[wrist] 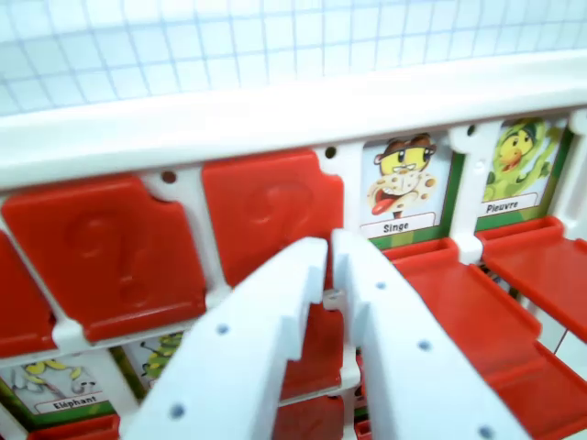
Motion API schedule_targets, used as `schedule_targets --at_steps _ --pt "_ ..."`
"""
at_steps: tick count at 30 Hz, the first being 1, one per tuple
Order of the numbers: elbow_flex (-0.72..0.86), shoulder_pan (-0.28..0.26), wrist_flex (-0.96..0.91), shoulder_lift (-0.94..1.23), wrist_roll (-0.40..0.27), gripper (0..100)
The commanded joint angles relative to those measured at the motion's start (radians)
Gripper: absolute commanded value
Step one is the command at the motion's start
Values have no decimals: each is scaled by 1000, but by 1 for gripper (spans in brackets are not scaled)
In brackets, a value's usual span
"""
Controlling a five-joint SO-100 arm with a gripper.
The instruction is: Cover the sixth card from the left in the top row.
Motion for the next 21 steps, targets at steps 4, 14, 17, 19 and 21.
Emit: schedule_targets --at_steps 4,14,17,19,21 --pt "-195 -14 -29 6 6 0" --pt "-213 -29 66 100 41 0" --pt "-232 -38 138 163 64 0" --pt "-247 -46 199 207 77 0" --pt "-272 -55 288 253 83 0"
